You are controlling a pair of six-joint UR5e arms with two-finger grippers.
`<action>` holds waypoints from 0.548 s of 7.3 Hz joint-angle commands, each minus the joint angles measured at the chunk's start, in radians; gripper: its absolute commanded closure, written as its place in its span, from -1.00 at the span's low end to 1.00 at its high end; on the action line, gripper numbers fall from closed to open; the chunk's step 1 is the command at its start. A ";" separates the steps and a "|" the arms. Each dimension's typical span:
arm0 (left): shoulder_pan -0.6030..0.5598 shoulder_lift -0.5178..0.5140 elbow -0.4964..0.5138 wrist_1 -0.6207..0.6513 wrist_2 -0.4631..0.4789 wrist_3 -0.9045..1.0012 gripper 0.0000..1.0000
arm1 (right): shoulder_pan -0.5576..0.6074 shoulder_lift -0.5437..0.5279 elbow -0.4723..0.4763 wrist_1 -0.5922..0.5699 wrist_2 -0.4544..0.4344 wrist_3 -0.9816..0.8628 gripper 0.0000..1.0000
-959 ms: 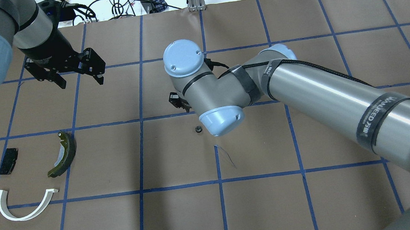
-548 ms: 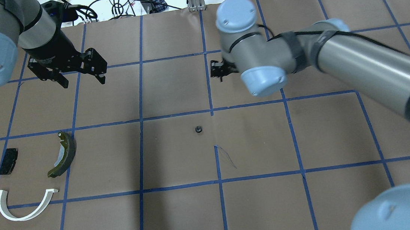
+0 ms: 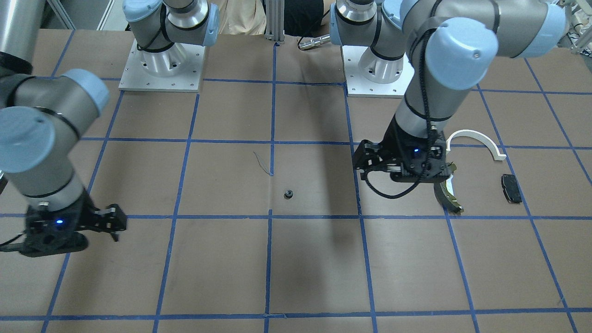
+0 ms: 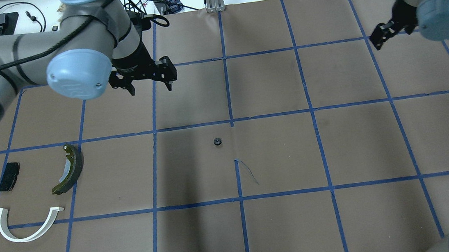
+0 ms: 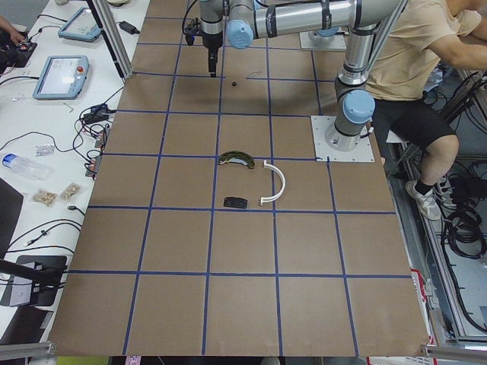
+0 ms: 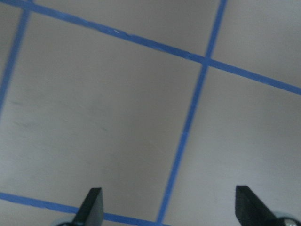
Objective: Place bearing gear from tray to pile
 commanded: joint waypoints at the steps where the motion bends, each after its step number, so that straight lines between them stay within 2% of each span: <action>1: -0.104 -0.113 -0.011 0.133 -0.003 -0.051 -1.00 | -0.193 -0.004 0.002 0.010 0.006 -0.343 -1.00; 3: -0.133 -0.170 -0.065 0.197 -0.005 -0.049 -1.00 | -0.327 0.015 0.008 -0.003 0.009 -0.661 -1.00; 4: -0.145 -0.188 -0.100 0.229 -0.003 -0.049 -1.00 | -0.374 0.053 0.008 -0.005 0.014 -0.756 -1.00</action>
